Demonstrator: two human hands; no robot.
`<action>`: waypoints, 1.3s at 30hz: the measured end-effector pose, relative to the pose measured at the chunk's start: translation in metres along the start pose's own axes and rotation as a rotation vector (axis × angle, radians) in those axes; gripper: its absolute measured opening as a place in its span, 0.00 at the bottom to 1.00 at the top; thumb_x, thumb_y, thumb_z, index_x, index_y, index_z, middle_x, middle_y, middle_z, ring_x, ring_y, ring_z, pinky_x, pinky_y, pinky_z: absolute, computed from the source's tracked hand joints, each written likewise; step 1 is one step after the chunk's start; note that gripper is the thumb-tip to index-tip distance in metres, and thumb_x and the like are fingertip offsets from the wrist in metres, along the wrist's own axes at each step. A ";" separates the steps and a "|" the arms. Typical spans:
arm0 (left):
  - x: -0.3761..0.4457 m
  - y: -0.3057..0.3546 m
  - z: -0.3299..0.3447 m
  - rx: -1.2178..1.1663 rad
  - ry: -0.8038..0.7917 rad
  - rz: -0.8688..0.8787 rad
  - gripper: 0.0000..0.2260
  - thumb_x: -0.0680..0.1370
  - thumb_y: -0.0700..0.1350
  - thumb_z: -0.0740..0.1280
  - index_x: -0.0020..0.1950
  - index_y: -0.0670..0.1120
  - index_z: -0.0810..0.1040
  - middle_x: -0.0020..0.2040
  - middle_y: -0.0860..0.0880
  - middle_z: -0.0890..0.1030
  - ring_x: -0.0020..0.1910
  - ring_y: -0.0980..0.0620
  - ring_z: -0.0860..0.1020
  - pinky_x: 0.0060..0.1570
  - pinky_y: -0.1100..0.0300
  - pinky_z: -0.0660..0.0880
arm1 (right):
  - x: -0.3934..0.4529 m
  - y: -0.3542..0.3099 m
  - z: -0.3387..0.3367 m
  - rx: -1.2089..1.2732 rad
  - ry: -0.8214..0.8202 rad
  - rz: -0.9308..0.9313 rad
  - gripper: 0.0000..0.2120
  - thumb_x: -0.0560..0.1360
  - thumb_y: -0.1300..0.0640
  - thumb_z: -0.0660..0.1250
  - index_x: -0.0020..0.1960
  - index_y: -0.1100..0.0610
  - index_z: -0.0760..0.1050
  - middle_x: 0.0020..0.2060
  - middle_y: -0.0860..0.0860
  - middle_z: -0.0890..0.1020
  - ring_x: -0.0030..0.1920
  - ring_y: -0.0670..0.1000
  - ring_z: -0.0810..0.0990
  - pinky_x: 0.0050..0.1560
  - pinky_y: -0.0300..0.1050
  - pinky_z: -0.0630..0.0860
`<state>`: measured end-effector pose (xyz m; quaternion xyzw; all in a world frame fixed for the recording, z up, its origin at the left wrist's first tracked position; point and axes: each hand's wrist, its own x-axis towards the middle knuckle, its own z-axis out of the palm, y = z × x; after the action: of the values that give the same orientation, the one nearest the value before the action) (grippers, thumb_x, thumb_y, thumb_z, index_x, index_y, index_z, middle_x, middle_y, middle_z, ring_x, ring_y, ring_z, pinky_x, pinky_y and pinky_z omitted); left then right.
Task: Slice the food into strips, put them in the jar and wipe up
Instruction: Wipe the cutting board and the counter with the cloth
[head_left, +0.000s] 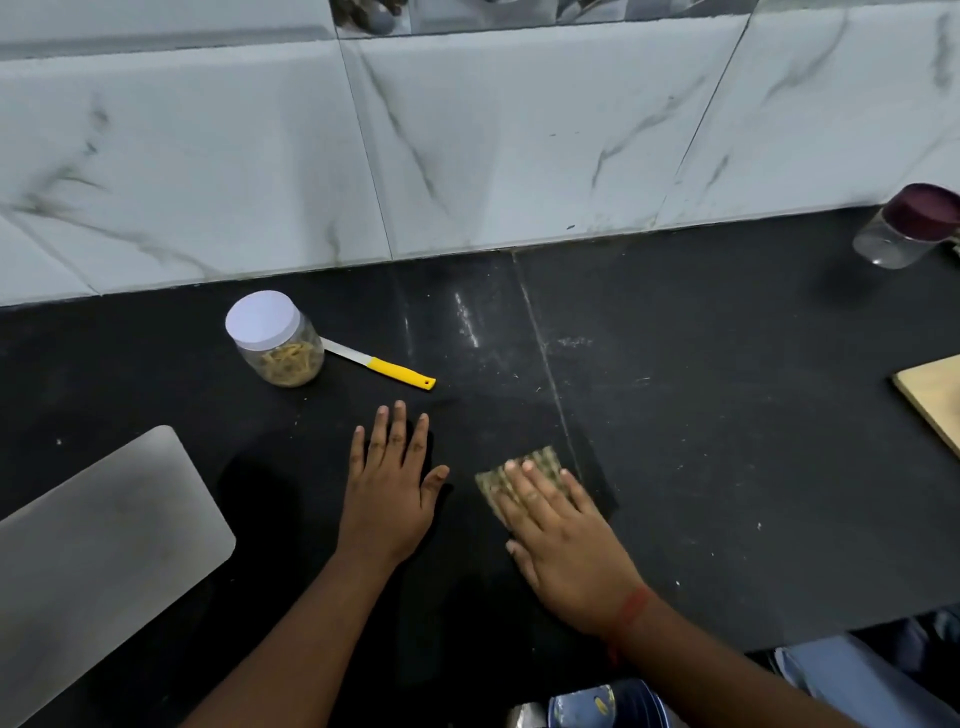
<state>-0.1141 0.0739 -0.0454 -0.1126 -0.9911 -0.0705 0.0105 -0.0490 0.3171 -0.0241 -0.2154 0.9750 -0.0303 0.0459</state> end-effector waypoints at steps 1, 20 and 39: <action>0.000 0.000 0.000 0.004 0.000 0.005 0.33 0.84 0.63 0.38 0.81 0.45 0.60 0.81 0.41 0.56 0.81 0.42 0.52 0.77 0.40 0.51 | -0.007 0.006 0.001 -0.016 -0.001 -0.055 0.28 0.81 0.45 0.52 0.79 0.49 0.52 0.79 0.50 0.51 0.79 0.51 0.49 0.76 0.56 0.49; -0.002 0.002 0.001 -0.016 0.036 -0.028 0.33 0.84 0.62 0.39 0.81 0.45 0.60 0.82 0.41 0.55 0.81 0.42 0.52 0.78 0.40 0.50 | -0.055 0.012 0.002 0.032 -0.011 0.241 0.29 0.80 0.44 0.54 0.79 0.51 0.57 0.79 0.52 0.52 0.79 0.52 0.50 0.74 0.60 0.55; -0.002 0.002 0.000 -0.011 0.047 -0.022 0.31 0.83 0.61 0.43 0.81 0.45 0.58 0.82 0.41 0.53 0.81 0.43 0.49 0.78 0.41 0.47 | -0.092 -0.007 0.005 0.027 -0.053 0.146 0.28 0.80 0.46 0.55 0.79 0.49 0.55 0.79 0.50 0.51 0.79 0.51 0.49 0.74 0.61 0.56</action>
<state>-0.1115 0.0756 -0.0449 -0.1001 -0.9913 -0.0788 0.0323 0.0373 0.3490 -0.0214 -0.1439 0.9860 -0.0343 0.0767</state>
